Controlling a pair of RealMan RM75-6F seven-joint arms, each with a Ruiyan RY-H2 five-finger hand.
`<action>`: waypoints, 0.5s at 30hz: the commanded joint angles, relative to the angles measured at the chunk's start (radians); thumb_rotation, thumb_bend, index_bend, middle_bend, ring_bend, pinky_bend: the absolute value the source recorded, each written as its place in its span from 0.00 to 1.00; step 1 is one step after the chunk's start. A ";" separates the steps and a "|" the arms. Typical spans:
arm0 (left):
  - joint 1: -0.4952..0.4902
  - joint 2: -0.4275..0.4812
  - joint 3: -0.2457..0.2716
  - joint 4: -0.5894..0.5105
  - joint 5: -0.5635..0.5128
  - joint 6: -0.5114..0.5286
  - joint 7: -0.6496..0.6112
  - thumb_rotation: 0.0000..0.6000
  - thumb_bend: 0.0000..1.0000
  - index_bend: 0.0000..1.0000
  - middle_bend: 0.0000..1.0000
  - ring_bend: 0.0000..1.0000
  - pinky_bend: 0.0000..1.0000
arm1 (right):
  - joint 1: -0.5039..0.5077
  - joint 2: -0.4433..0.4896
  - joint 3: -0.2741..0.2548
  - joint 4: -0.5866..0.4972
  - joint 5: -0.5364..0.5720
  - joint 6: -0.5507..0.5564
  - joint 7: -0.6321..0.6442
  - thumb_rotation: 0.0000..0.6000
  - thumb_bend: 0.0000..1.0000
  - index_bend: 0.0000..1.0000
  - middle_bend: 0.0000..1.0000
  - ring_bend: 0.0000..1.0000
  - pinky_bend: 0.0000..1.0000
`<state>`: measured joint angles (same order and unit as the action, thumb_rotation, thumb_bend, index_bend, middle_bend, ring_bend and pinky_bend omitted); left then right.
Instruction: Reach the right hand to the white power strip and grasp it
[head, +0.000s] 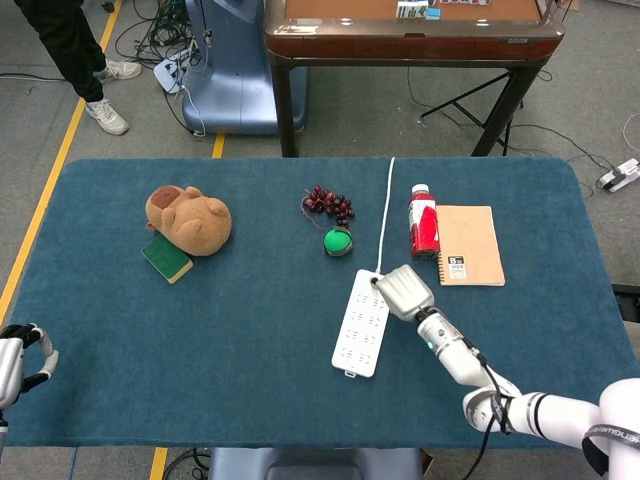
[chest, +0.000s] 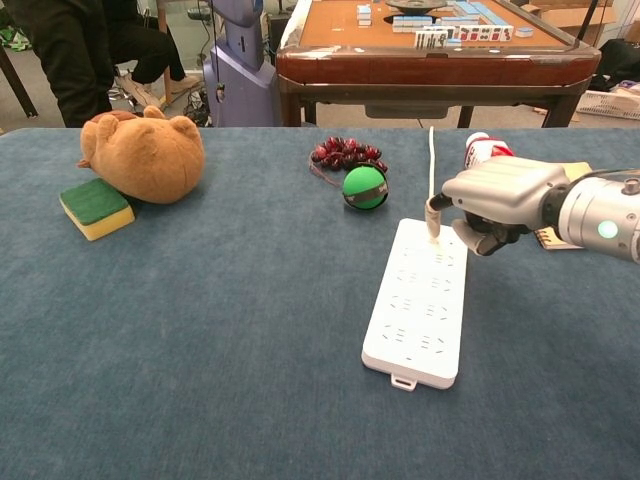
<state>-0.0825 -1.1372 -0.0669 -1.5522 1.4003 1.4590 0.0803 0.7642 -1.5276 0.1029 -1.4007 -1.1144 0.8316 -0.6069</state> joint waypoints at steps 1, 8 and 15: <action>0.000 0.000 0.000 0.000 0.000 0.000 -0.001 1.00 0.40 0.48 0.50 0.39 0.59 | 0.006 -0.004 -0.002 0.006 0.006 -0.002 -0.003 1.00 0.70 0.35 1.00 1.00 1.00; 0.001 0.002 -0.001 0.001 -0.002 -0.001 -0.006 1.00 0.40 0.48 0.50 0.39 0.59 | 0.018 -0.016 -0.007 0.017 0.027 -0.005 -0.009 1.00 0.70 0.35 1.00 1.00 1.00; 0.002 0.003 0.000 0.000 -0.002 -0.003 -0.007 1.00 0.40 0.48 0.50 0.39 0.59 | 0.024 -0.021 -0.019 0.023 0.038 -0.008 -0.010 1.00 0.70 0.35 1.00 1.00 1.00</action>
<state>-0.0810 -1.1342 -0.0668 -1.5519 1.3984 1.4561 0.0734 0.7877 -1.5480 0.0839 -1.3783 -1.0770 0.8238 -0.6169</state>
